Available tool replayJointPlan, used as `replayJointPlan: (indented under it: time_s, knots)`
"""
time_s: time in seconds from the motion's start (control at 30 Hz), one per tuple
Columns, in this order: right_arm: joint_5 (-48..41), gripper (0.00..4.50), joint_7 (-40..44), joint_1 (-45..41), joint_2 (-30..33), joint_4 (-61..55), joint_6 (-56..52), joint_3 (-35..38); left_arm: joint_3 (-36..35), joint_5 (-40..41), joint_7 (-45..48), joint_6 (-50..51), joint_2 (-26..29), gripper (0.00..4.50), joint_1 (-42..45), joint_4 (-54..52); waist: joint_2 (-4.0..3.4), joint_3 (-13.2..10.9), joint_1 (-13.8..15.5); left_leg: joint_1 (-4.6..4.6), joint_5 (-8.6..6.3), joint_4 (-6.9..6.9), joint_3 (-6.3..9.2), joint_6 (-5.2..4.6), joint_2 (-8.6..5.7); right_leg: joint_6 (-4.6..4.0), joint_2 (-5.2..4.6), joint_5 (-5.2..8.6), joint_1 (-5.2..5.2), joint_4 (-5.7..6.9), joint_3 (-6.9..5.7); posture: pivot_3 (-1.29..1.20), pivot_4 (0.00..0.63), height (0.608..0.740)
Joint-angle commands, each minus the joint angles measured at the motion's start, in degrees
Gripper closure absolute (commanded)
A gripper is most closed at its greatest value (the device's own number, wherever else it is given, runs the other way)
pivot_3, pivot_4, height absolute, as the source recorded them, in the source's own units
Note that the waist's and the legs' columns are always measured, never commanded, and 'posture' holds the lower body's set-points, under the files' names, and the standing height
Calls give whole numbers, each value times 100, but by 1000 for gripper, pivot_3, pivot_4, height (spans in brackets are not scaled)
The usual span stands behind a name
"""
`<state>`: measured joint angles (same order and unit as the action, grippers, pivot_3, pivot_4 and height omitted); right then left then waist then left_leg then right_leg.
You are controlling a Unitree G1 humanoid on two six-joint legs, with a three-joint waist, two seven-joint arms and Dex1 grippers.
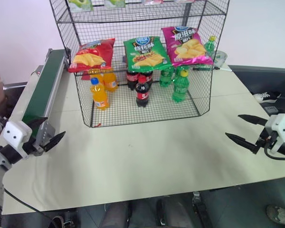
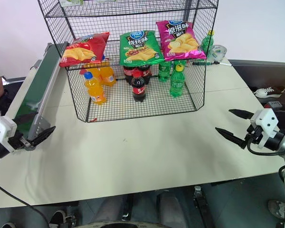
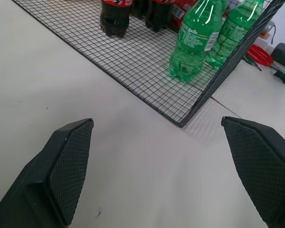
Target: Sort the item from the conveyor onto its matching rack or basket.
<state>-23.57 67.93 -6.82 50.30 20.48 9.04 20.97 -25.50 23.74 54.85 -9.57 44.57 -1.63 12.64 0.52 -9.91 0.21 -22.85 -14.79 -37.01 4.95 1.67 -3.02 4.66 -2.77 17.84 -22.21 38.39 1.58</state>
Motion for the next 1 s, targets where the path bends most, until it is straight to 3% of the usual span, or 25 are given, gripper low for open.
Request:
replayJointPlan:
  time_s: [0.03,1.0]
  knots:
    - [-80,0,-49,-31,25,-157,28,151,-59,-55,-40,-185,-13,129,57,-56,0,0,1,0,0,0,0,0,0,0,0,0,0,0,0,0,150,740]
    - [-77,0,-46,23,22,-218,39,99,35,-128,-21,-534,-346,129,-214,-49,0,0,-8,0,0,0,0,0,0,0,0,0,-1,0,0,0,150,740]
